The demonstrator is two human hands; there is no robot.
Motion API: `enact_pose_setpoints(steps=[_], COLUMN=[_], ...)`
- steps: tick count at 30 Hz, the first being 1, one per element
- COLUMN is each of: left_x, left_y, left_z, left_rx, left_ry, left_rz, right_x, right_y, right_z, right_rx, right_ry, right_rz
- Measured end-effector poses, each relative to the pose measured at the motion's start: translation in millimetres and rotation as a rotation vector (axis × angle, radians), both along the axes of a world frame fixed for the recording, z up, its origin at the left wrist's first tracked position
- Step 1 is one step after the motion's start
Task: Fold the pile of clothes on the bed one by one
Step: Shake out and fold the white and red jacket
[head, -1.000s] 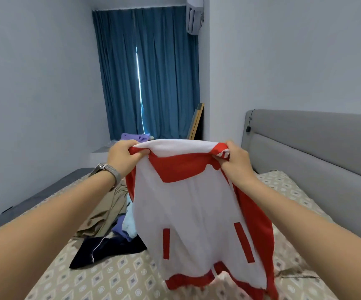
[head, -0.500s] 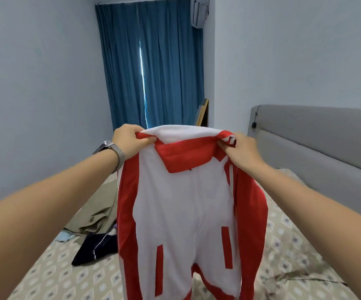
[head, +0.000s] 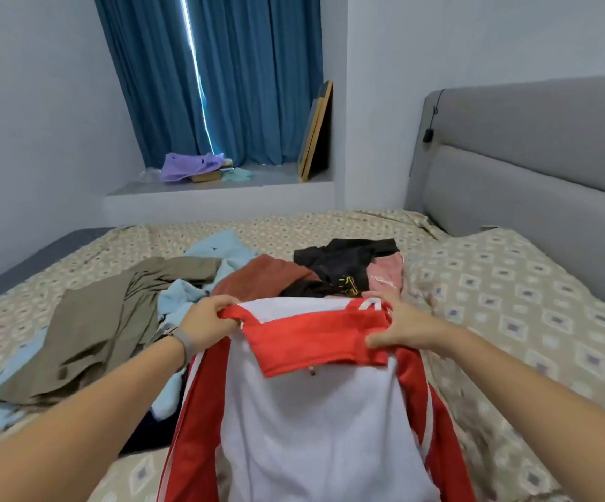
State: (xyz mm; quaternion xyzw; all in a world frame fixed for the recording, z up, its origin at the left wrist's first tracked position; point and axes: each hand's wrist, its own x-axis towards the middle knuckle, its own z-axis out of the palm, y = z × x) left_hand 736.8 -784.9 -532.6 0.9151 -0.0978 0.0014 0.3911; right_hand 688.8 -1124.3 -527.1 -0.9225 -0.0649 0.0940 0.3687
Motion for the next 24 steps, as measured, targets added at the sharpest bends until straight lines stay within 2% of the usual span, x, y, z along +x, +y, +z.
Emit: enact_pose_setpoints(steps=[2, 6, 9, 13, 16, 18, 21, 23, 24], left_x=[36.4, 97.7, 134.9, 168.0, 187.6, 196.2, 201.9, 204.0, 202.8], left_y=[-1.3, -9.8, -26.4, -39.5, -33.9, -28.9, -29.2, -30.9, -31.9], left_z=[-33.7, -87.5, -117.5, -157.1, -183.6, -206.1, -232.6, -239.3, -239.1], left_rx=[-0.121, -0.226, -0.207, 0.108, 0.285, 0.250, 0.013, 0.028, 0.114], left_ry=[0.063, 0.232, 0.297, 0.131, 0.133, 0.122, 0.060, 0.052, 0.054], left_rz=[0.050, 0.147, 0.275, 0.411, 0.400, 0.415, 0.455, 0.456, 0.433], right_x=[32.4, 94.9, 135.2, 175.3, 201.6, 218.3, 236.3, 239.8, 239.1], right_y=[-10.5, -19.0, -17.4, 3.2, 17.8, 24.9, 30.7, 34.2, 35.6], right_z=[-33.6, -97.7, -133.8, -177.4, -209.2, -229.1, -262.2, -274.8, -275.8], right_rx=[-0.074, -0.164, -0.212, -0.327, -0.255, -0.160, -0.130, -0.137, -0.142], right_ry=[-0.032, 0.054, 0.002, -0.267, -0.317, -0.178, -0.022, -0.016, -0.012], right_rz=[0.087, 0.261, 0.278, 0.058, -0.193, -0.302, -0.385, -0.427, -0.437])
